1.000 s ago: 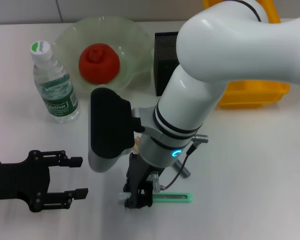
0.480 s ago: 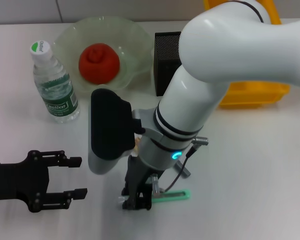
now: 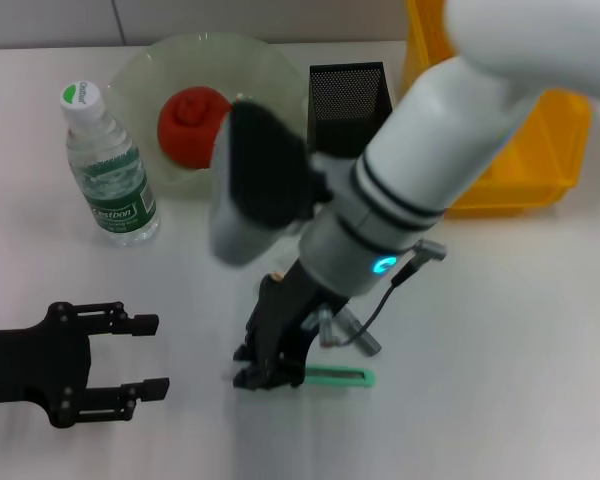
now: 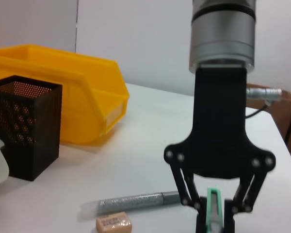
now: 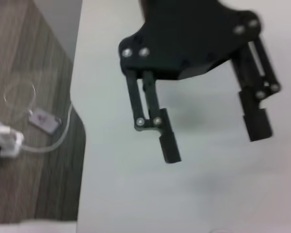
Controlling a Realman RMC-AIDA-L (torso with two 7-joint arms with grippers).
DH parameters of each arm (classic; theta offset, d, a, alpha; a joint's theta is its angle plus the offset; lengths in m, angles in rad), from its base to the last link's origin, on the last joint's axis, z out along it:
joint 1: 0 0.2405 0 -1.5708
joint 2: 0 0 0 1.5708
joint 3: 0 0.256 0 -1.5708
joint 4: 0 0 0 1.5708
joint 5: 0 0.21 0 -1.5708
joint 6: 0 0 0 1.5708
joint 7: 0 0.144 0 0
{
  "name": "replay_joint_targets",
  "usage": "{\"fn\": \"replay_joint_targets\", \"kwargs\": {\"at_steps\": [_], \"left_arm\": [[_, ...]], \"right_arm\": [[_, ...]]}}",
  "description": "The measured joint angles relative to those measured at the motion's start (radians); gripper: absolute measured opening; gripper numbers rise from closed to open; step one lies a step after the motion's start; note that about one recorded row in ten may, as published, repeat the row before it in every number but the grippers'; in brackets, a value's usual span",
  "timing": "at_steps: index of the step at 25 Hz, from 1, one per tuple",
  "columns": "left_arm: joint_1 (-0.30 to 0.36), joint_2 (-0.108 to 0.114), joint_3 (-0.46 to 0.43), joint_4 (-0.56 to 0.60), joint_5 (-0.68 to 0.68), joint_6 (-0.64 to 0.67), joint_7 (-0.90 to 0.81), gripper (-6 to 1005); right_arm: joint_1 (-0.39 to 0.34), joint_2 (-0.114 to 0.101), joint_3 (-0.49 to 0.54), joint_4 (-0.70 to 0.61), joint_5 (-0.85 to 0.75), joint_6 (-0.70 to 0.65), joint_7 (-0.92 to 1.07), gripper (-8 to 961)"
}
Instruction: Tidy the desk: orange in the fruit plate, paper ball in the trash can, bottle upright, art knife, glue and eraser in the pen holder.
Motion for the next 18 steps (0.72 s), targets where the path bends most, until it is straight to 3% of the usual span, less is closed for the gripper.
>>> {"fn": "replay_joint_targets", "kwargs": {"at_steps": [4, 11, 14, 18], "left_arm": [[0.002, 0.000, -0.013, 0.000, 0.000, 0.014, 0.000, 696], [0.001, -0.007, -0.041, -0.006, 0.000, 0.032, 0.014, 696], [-0.003, -0.018, -0.060, -0.011, -0.001, 0.042, 0.025, 696], [-0.007, -0.028, -0.063, -0.020, -0.004, 0.043, 0.025, 696]], "right_arm": [[-0.059, -0.002, 0.168, -0.007, 0.006, -0.081, -0.071, 176], [-0.113, -0.008, 0.347, 0.017, 0.043, -0.165, -0.168, 176], [-0.124, -0.008, 0.496, 0.101, 0.075, -0.226, -0.245, 176], [-0.120, -0.011, 0.607, 0.205, 0.109, -0.260, -0.300, 176]]}}
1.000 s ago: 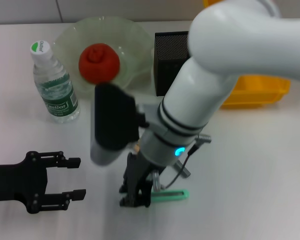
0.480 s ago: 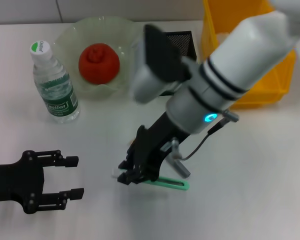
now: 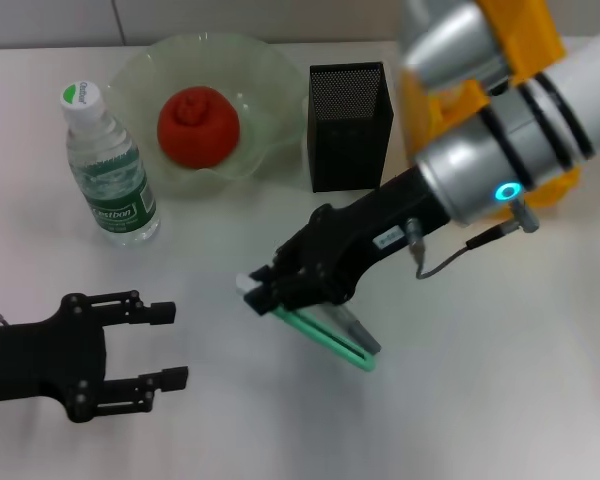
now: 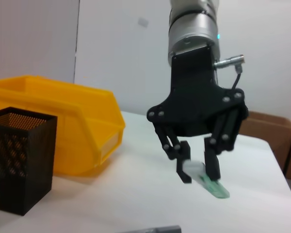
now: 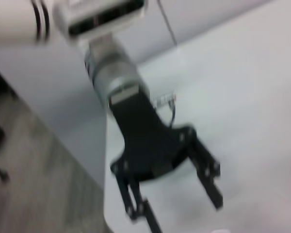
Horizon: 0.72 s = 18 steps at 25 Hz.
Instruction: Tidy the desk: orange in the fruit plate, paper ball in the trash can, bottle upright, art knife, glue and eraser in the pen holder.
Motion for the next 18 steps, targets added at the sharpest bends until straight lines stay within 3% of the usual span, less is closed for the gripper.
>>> {"fn": "replay_joint_targets", "kwargs": {"at_steps": [3, 6, 9, 11, 18], "left_arm": [[-0.002, -0.018, -0.001, -0.005, -0.017, 0.000, 0.009, 696], [-0.001, -0.028, -0.001, -0.014, -0.046, 0.001, 0.026, 696], [0.000, -0.032, -0.001, -0.041, -0.073, 0.003, 0.048, 696], [-0.001, -0.033, -0.001, -0.067, -0.092, 0.004, 0.062, 696], [0.007, -0.045, -0.009, -0.096, -0.149, 0.000, 0.087, 696]], "right_arm": [[0.003, -0.001, 0.132, 0.121, 0.010, -0.035, -0.056, 176], [-0.007, -0.001, 0.189, 0.202, 0.053, -0.042, -0.107, 176], [-0.021, 0.000, 0.223, 0.244, 0.078, -0.040, -0.152, 177], [-0.049, 0.000, 0.300, 0.288, 0.098, -0.038, -0.226, 177], [-0.119, 0.000, 0.379, 0.316, 0.190, -0.043, -0.315, 177]]}}
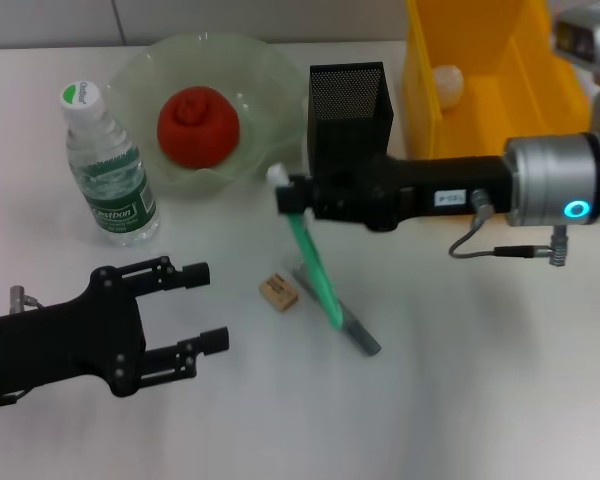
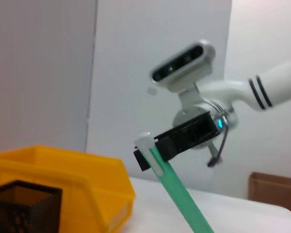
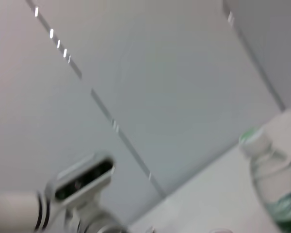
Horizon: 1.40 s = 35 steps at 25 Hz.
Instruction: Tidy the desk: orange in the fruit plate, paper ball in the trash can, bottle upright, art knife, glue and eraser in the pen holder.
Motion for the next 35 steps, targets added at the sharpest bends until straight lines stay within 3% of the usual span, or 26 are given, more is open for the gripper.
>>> {"fn": "replay_joint_targets", "kwargs": {"at_steps": [4, 13, 35], "left_arm": [[0.004, -0.004, -0.025, -0.042, -0.032, -0.008, 0.040, 696], [0.000, -0.009, -0.055, -0.151, -0.085, -0.050, 0.146, 696], [0.000, -0.013, -0.111, -0.258, -0.131, -0.171, 0.242, 696]], "right_arm": [[-0.041, 0.000, 0.070, 0.003, 0.045, 0.007, -0.032, 177], [-0.035, 0.004, 0.252, 0.123, 0.102, 0.083, -0.077, 177], [-0.013, 0.009, 0.257, 0.231, 0.441, 0.320, -0.211, 176]]}}
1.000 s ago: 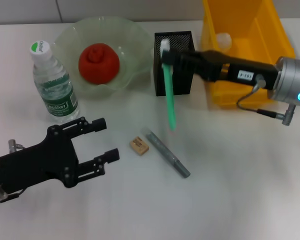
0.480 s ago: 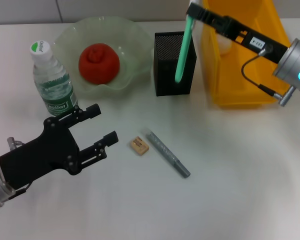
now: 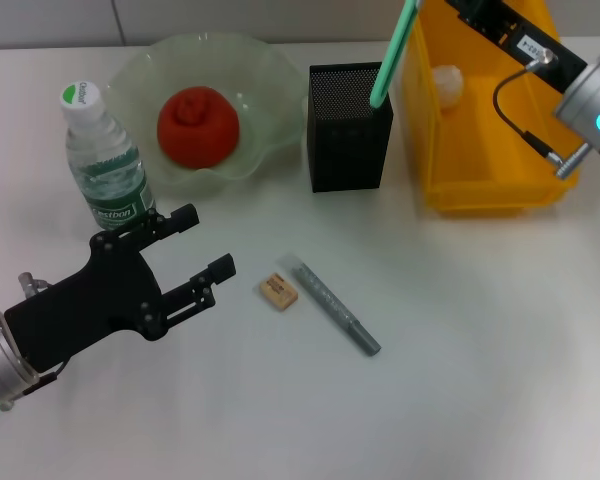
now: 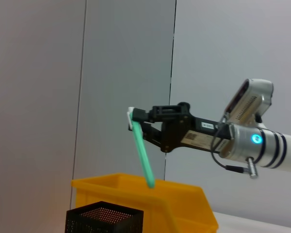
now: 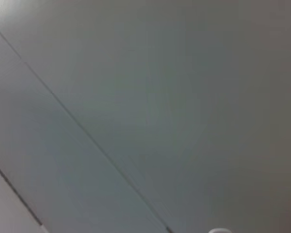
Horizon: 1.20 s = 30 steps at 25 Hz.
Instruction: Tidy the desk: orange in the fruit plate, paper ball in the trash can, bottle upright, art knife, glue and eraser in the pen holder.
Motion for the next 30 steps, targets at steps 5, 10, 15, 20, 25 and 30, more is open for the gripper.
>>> {"fn": "replay_joint_targets", "kwargs": {"at_steps": [5, 10, 15, 20, 25, 30], "left_arm": [[0.001, 0.000, 0.001, 0.000, 0.004, 0.000, 0.000, 696], [0.004, 0.000, 0.001, 0.000, 0.004, 0.000, 0.008, 695], [0.006, 0.000, 0.001, 0.000, 0.004, 0.000, 0.011, 695], [0.008, 0.000, 0.001, 0.000, 0.004, 0.000, 0.011, 695], [0.008, 0.000, 0.001, 0.000, 0.004, 0.001, 0.012, 695], [0.006, 0.000, 0.001, 0.000, 0.001, 0.001, 0.015, 695]], "right_arm": [[0.046, 0.001, 0.001, 0.019, 0.006, 0.093, -0.020, 177], [0.079, 0.003, 0.003, 0.038, 0.006, 0.150, -0.052, 177], [0.106, 0.004, 0.005, 0.068, 0.026, 0.175, -0.150, 177], [0.127, 0.005, 0.003, 0.086, 0.032, 0.193, -0.242, 176], [0.148, 0.005, 0.000, 0.123, 0.033, 0.228, -0.367, 187], [0.159, 0.005, 0.007, 0.171, 0.033, 0.222, -0.570, 202]]}}
